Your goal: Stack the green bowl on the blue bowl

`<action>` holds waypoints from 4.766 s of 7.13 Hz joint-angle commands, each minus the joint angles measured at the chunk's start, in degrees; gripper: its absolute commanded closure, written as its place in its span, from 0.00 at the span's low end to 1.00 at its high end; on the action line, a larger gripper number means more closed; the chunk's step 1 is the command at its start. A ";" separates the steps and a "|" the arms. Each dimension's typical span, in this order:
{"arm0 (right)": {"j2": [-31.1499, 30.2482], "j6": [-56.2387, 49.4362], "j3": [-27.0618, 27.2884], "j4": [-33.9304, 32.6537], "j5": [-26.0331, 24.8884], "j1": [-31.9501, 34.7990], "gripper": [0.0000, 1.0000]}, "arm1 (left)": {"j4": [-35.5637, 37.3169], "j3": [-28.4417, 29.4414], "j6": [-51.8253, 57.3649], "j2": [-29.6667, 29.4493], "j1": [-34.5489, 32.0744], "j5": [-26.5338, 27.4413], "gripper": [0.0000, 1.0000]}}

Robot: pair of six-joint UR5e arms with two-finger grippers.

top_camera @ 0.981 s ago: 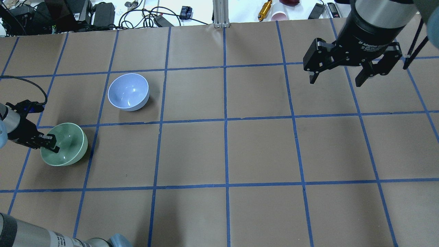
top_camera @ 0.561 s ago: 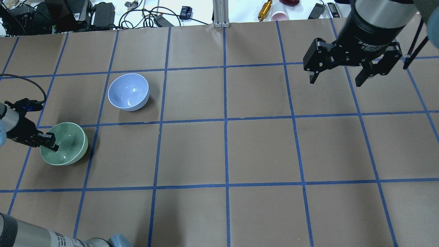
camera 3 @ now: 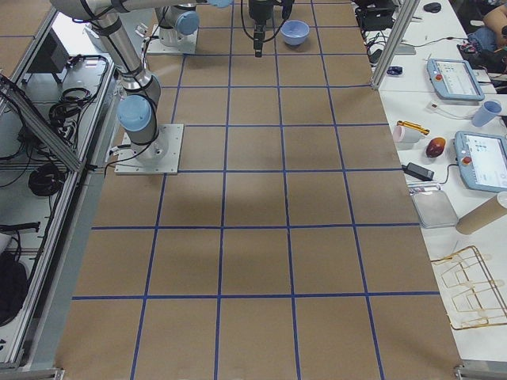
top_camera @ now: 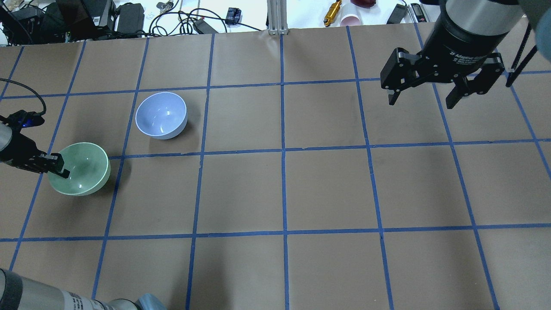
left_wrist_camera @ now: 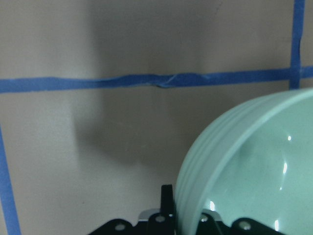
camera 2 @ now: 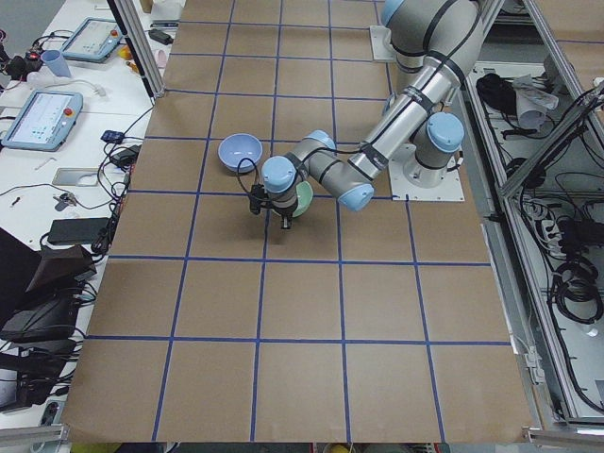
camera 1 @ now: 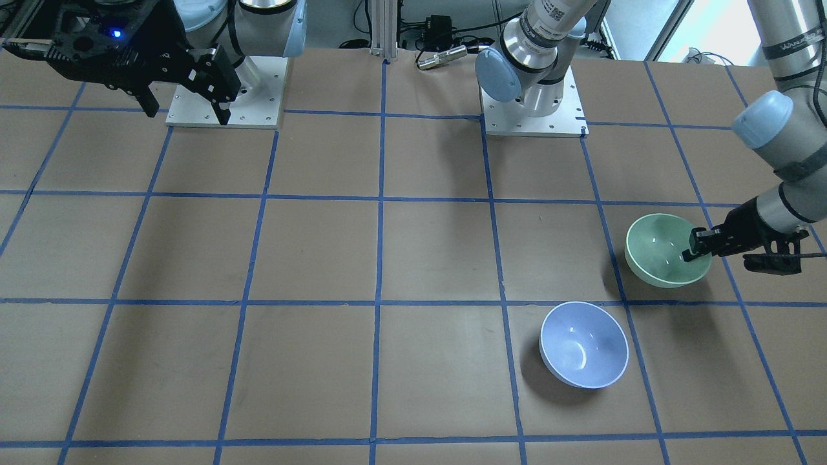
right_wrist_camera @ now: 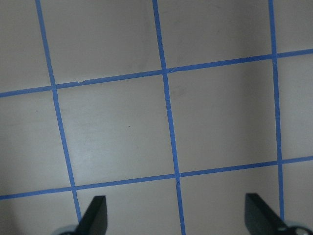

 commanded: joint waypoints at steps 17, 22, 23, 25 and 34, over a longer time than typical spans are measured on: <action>0.00 0.00 -0.04 0.00 0.00 0.00 0.00 | -4.55 17.14 -25.92 -8.17 -20.01 -10.06 1.00; 0.00 0.00 0.05 0.00 0.00 0.00 0.00 | -4.38 16.79 -25.65 -8.52 -20.10 -10.06 0.02; 0.00 0.00 0.05 0.00 0.00 0.00 0.00 | -4.46 16.70 -25.74 -8.52 -20.10 -10.14 0.00; 0.00 0.00 -0.04 0.09 0.00 -0.09 0.00 | -4.46 17.14 -26.44 -8.35 -20.62 -10.23 0.00; 0.00 0.00 -0.04 0.00 0.00 0.00 0.00 | -15.69 20.39 -34.88 9.21 -38.11 6.90 0.00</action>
